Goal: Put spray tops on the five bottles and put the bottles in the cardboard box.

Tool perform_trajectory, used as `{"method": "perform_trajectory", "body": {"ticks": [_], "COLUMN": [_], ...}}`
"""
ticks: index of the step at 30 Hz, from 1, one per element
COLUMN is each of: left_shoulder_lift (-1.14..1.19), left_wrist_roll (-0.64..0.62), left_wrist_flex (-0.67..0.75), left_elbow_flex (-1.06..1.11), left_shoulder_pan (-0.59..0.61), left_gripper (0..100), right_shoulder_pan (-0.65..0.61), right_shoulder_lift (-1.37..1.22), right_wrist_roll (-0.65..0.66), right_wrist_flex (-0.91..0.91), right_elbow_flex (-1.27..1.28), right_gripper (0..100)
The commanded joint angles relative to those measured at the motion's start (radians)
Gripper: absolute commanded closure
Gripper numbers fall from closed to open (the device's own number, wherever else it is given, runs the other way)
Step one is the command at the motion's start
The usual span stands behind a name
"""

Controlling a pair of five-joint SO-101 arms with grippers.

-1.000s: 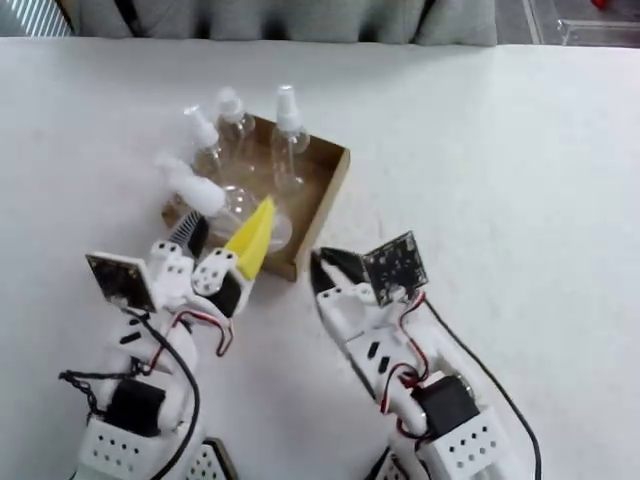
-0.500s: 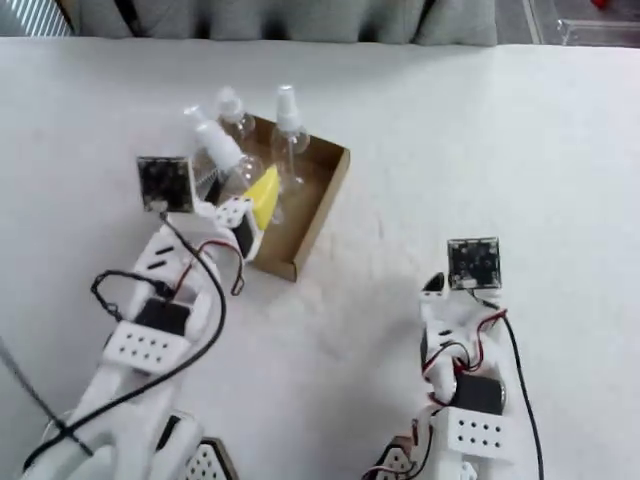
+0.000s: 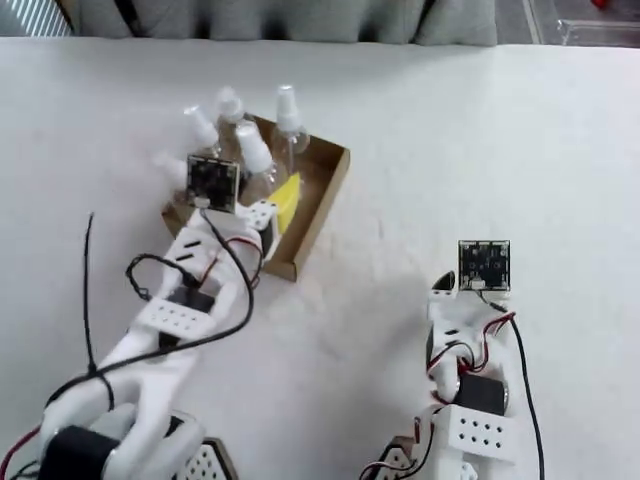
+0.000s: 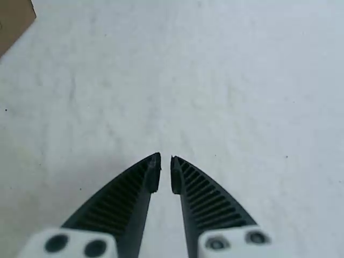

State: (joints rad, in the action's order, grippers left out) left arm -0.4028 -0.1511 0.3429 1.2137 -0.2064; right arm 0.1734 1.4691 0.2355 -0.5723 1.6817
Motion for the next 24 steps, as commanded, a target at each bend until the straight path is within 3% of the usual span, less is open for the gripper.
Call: {"method": "perform_trajectory", "body": {"ticks": [1,10,24], "left_shoulder_lift": [0.085,0.251,0.366], "left_wrist_roll": [0.012,0.012,0.012], "left_wrist_flex": [0.084,0.256,0.298], "left_elbow_flex": [-0.101,-0.114,-0.133], "left_shoulder_pan": [-0.01,-0.012,-0.01], "left_gripper": [98,98,98], "right_shoulder_pan": [0.005,-0.004,-0.016], "right_shoulder_lift": [-0.007,-0.005,-0.007], "right_wrist_roll": [0.014,0.014,0.014], "right_wrist_flex": [0.01,0.012,0.005], "right_elbow_flex": [0.014,0.014,0.014], "right_gripper": [98.1,98.1,98.1]}}
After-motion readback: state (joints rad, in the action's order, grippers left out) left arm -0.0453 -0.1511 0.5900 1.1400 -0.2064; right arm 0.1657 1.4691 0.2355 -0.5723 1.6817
